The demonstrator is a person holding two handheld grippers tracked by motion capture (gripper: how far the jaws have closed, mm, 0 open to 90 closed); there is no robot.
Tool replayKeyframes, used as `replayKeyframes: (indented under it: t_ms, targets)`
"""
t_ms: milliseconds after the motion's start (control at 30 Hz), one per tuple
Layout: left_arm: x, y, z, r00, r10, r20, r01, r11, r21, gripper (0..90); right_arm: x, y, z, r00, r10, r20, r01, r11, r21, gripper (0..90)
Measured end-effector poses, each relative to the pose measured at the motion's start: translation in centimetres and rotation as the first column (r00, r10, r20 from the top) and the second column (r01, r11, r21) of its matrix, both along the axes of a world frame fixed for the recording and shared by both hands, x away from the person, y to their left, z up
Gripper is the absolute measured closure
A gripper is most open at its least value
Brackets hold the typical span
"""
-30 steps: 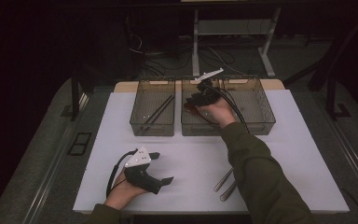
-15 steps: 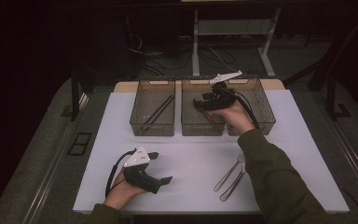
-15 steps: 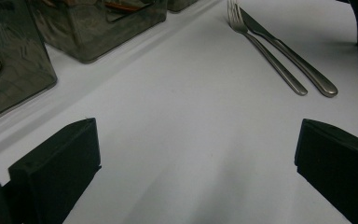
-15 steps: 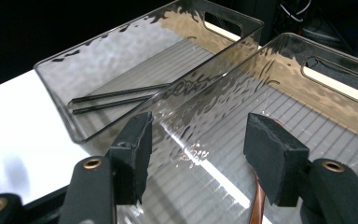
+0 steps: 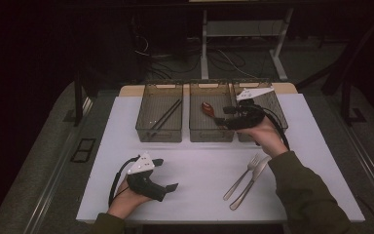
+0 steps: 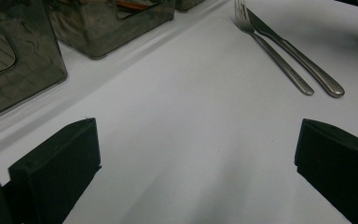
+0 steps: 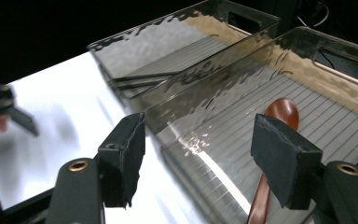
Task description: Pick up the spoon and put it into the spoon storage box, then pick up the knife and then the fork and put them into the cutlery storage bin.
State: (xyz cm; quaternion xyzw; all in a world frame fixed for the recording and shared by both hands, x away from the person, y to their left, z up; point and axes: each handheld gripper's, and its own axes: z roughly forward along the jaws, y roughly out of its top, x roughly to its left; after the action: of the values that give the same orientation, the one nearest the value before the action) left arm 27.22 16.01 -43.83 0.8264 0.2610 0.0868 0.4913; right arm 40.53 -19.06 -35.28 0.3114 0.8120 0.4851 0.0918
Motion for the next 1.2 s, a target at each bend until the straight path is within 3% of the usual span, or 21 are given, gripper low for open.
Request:
replayKeyframes:
  t_ms: [233, 733, 933, 1200]
  targets:
    - [-0.1, -0.1, 0.1, 1.0, 0.003, 0.003, -0.003, 1.0, 0.0, 0.0, -2.7, -1.7, -0.6, 0.9997, 0.022, 0.007, -0.022, 0.9996, 0.016, 34.4]
    - [-0.2, 0.2, 0.1, 0.9999, 0.011, 0.006, -0.011, 0.9999, 0.004, 0.0, -6.0, -4.2, -2.1, 0.9986, 0.049, -0.019, -0.05, 0.9986, -0.019, 35.3]
    - [-0.3, 0.3, 0.2, 0.9998, 0.016, 0.008, -0.016, 0.9999, 0.005, 0.0, -7.1, -4.8, -2.9, 0.9977, 0.053, -0.042, -0.055, 0.9973, -0.048, 43.1]
    - [-0.2, 0.4, 0.2, 0.9998, 0.016, 0.008, -0.016, 0.9999, -0.002, 0.0, -8.4, -6.0, -4.3, 0.9959, 0.042, -0.08, -0.051, 0.9928, -0.108, 62.7]
